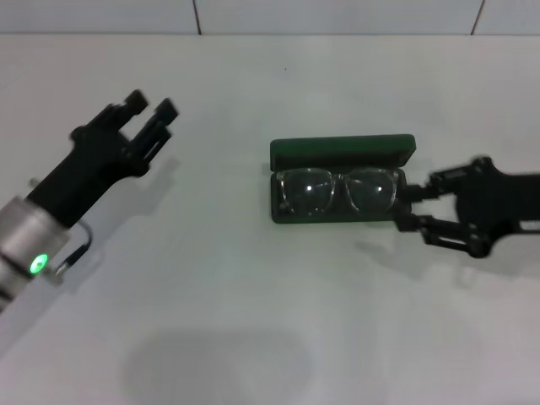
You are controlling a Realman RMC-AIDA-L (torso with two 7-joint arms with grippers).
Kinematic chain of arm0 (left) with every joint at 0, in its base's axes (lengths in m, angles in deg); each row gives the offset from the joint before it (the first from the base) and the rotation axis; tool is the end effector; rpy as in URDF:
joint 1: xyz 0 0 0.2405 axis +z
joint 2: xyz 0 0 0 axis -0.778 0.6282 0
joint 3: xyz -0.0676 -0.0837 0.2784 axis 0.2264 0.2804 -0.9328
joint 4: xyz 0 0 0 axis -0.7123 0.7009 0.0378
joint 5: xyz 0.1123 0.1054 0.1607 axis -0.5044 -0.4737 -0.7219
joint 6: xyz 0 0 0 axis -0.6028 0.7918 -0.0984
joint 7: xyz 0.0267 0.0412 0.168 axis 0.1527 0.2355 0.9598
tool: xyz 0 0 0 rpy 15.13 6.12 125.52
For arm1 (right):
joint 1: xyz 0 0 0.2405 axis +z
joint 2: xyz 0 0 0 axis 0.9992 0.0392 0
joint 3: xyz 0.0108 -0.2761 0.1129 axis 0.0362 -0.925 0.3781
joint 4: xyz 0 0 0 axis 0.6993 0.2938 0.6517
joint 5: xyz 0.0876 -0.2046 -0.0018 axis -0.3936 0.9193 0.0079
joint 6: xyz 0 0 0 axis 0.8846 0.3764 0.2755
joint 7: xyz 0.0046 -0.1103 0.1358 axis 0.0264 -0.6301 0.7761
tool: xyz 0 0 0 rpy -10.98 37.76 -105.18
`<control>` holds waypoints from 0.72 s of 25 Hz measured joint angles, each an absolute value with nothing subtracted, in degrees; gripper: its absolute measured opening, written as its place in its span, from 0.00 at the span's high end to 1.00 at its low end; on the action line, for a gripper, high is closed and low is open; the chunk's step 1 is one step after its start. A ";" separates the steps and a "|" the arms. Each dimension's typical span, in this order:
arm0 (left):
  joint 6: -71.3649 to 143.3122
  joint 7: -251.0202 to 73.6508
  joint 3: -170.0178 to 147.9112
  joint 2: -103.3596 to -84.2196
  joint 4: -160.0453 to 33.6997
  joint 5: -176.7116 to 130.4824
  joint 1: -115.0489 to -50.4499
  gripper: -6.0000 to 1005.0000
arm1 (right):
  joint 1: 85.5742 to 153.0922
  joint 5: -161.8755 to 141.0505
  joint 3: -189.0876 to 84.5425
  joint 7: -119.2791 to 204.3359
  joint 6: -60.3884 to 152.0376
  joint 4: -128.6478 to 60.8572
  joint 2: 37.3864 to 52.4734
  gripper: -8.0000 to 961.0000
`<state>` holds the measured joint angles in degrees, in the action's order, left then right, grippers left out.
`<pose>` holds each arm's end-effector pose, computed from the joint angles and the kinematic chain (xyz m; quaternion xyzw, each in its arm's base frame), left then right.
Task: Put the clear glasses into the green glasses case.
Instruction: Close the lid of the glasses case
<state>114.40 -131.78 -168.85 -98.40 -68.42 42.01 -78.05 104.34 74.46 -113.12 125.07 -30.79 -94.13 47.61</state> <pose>-0.3259 0.3456 -0.0632 -0.7716 -0.2702 -0.4451 0.3654 0.2646 0.3395 -0.0212 -0.9700 0.0985 0.1805 0.1300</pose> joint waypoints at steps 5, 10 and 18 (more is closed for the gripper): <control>101.29 -141.44 -168.89 -97.78 -68.77 33.37 -90.89 0.45 | 109.95 75.06 -103.09 112.14 -35.63 -70.82 45.95 0.59; 92.95 -151.93 -168.88 -97.90 -70.62 23.85 -102.81 0.45 | 111.35 78.93 -103.13 108.39 -35.65 -66.42 46.45 0.58; 74.70 -153.00 -168.88 -98.92 -61.46 16.45 -110.18 0.45 | 111.22 83.90 -104.52 107.69 -35.54 -66.53 47.53 0.57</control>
<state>74.70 -153.00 -168.88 -98.92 -61.46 16.45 -110.18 111.22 83.90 -104.52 107.69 -35.54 -66.53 47.53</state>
